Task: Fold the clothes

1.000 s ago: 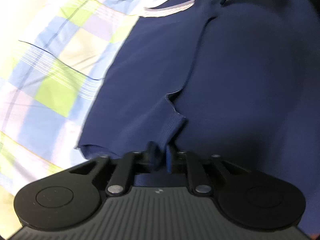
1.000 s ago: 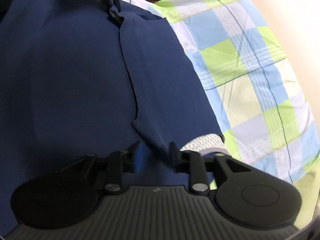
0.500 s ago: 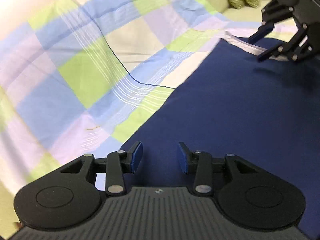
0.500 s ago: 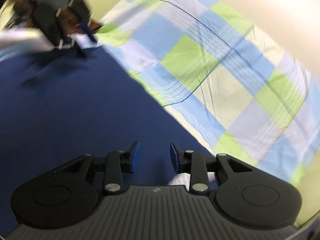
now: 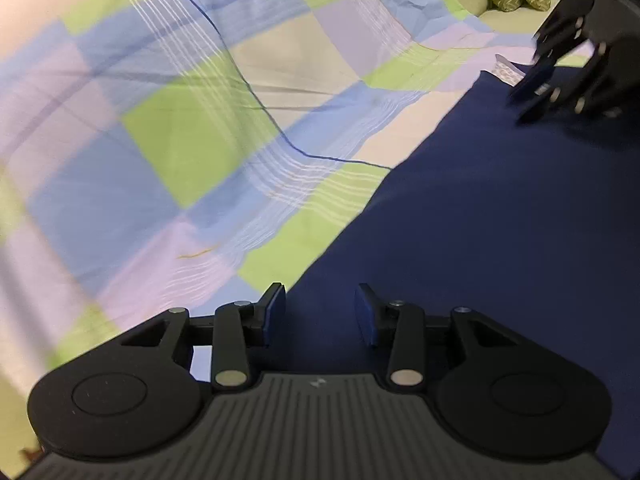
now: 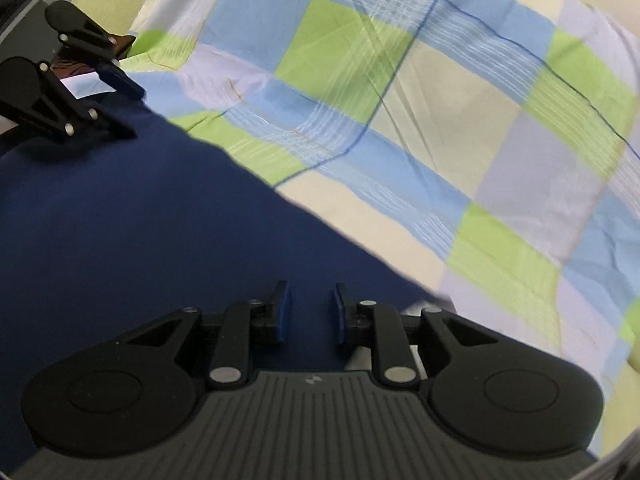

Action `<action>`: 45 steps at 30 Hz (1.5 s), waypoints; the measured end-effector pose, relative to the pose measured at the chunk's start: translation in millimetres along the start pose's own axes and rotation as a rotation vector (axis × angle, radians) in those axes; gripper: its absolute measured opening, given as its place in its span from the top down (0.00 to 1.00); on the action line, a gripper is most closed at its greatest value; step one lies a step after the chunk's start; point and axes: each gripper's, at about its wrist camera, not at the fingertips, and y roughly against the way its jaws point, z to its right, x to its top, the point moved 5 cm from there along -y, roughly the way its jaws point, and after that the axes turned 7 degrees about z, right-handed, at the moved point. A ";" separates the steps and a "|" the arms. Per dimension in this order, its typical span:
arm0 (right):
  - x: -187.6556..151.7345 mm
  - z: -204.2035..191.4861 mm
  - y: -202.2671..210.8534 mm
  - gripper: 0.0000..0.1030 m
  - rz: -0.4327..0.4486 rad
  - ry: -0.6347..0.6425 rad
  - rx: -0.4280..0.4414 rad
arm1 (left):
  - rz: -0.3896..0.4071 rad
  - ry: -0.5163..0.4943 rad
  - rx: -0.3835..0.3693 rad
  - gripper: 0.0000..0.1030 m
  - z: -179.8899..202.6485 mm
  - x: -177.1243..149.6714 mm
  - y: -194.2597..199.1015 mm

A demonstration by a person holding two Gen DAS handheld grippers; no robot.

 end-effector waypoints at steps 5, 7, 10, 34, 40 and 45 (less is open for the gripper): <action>-12.9 -7.0 84.0 0.76 0.081 -0.109 -0.007 | -0.015 -0.008 -0.086 0.47 51.2 -13.5 59.8; -20.4 -17.5 96.8 0.67 0.088 -0.132 0.006 | -0.046 -0.025 -0.089 0.48 61.3 -22.3 64.3; -33.2 -33.7 107.0 0.66 0.036 -0.110 0.009 | -0.093 -0.052 -0.090 0.48 75.5 -35.5 69.9; -174.6 -109.9 281.9 0.44 -0.225 0.451 -0.027 | -0.021 -0.421 -0.060 0.37 174.4 -133.2 250.3; -160.9 -116.0 268.9 0.44 -0.170 0.601 -0.036 | 0.050 -0.550 -0.043 0.37 181.1 -135.1 252.9; -150.0 -123.0 262.5 0.45 -0.113 0.693 -0.032 | 0.141 -0.684 -0.072 0.46 188.7 -128.8 255.5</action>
